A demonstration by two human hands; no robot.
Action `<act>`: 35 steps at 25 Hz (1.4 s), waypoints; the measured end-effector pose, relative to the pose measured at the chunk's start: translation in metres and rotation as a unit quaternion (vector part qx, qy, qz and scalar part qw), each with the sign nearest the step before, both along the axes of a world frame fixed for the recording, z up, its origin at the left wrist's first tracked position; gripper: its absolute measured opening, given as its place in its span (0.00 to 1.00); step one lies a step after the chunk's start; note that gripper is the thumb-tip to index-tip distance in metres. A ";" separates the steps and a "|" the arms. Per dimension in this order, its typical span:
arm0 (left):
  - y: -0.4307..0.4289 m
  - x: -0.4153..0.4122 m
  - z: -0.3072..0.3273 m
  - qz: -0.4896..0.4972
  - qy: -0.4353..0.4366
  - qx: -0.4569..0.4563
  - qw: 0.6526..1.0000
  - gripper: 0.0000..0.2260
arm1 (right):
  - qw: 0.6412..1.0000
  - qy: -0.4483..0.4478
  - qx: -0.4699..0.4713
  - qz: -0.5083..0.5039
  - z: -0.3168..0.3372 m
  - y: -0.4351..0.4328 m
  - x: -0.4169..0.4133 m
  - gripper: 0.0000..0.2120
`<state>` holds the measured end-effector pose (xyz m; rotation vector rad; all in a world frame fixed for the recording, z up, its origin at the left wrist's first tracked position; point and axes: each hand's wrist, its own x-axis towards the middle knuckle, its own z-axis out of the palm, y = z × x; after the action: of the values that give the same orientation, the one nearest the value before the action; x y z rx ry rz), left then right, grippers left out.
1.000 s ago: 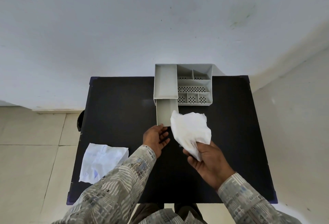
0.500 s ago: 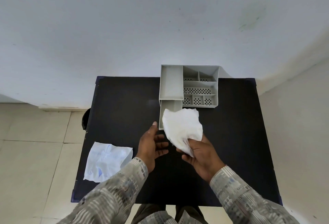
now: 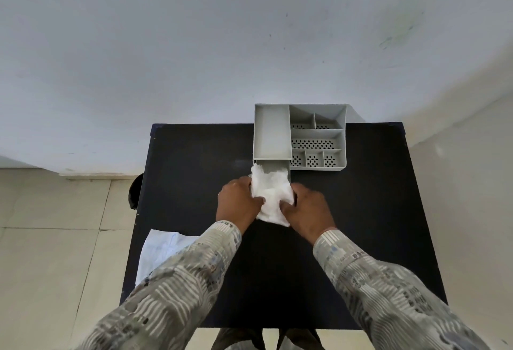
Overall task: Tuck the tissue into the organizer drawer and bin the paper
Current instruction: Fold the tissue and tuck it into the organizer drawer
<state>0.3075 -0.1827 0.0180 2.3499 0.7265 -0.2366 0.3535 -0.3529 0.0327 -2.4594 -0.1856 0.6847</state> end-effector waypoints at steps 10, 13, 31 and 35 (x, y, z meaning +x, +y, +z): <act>0.001 0.050 -0.029 -0.162 0.014 0.130 0.978 0.18 | 0.976 -0.098 -0.182 0.071 -0.019 0.036 0.029 0.15; 0.004 0.035 -0.035 -0.136 -0.028 0.139 0.980 0.21 | 0.973 -0.124 -0.183 0.073 -0.027 0.034 0.023 0.21; 0.008 0.035 -0.054 -0.284 -0.012 0.236 0.929 0.22 | 0.974 -0.001 -0.213 0.074 -0.046 0.047 0.025 0.33; 0.007 0.032 -0.064 -0.277 -0.019 0.201 0.939 0.36 | 0.986 -0.011 -0.165 0.012 -0.034 0.051 0.026 0.28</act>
<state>0.3395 -0.1758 -0.0463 2.9063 0.0687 -0.3032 0.3792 -0.3021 -0.0015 -2.7853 -0.1160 0.7500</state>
